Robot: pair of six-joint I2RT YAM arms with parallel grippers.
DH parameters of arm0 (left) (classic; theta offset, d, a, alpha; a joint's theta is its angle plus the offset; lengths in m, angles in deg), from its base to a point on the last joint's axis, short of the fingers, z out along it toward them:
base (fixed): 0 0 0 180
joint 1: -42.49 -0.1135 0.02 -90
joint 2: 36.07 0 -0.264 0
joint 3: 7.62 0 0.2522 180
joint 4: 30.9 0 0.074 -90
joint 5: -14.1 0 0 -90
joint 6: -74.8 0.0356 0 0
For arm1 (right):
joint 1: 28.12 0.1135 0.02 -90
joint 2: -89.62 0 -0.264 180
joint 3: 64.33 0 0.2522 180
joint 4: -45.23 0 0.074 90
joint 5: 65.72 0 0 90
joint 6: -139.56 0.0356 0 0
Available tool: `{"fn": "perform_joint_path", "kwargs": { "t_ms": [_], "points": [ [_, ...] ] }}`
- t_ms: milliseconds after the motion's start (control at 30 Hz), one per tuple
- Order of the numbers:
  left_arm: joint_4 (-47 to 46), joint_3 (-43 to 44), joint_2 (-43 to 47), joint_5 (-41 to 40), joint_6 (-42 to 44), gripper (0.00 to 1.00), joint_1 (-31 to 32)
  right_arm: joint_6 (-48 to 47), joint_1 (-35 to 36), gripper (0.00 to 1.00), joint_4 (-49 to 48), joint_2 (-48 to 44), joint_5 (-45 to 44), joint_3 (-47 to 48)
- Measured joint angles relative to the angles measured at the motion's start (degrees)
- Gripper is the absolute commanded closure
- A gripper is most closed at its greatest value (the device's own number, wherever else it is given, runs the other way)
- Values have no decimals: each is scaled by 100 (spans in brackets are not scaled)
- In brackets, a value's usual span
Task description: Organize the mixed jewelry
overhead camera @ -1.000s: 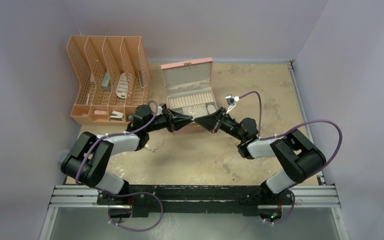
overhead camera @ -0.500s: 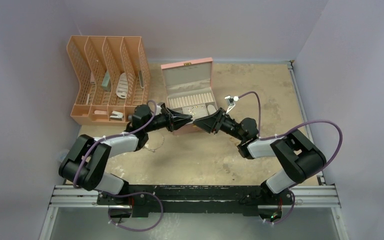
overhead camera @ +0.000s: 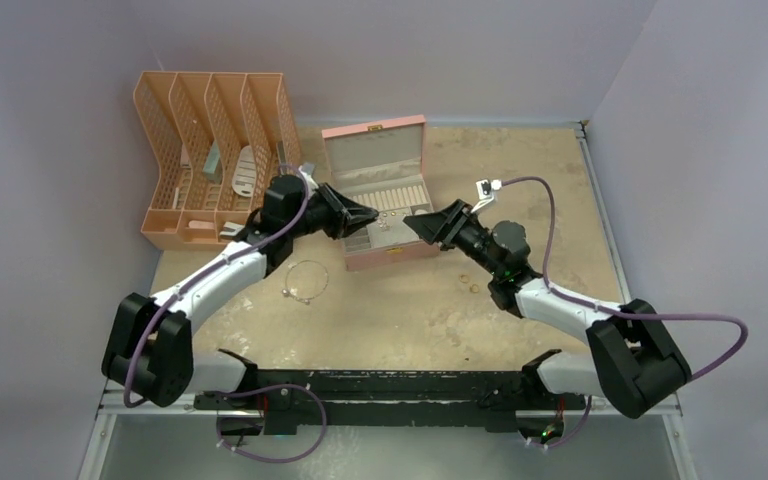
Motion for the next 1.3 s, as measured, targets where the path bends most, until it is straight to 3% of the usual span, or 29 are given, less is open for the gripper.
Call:
{"fn": "perform_joint_path", "kwargs": {
  "t_ms": [233,500,900,1300],
  "points": [
    [1598,1342,-374,-817,2100,91,249,-302,0,48,1917,-96,-1091,431],
    [2802,2662,-1526,-1971,3615,91,1082,-199,0,50,3187,11,-2103,466],
    [3858,3672,-2498,-3215,4605,92,1425,24,-149,51,4089,225,-2822,726],
    [4295,3807,-2511,-3062,4907,92,1425,-66,-149,52,4247,398,-2820,949]
  ]
}}
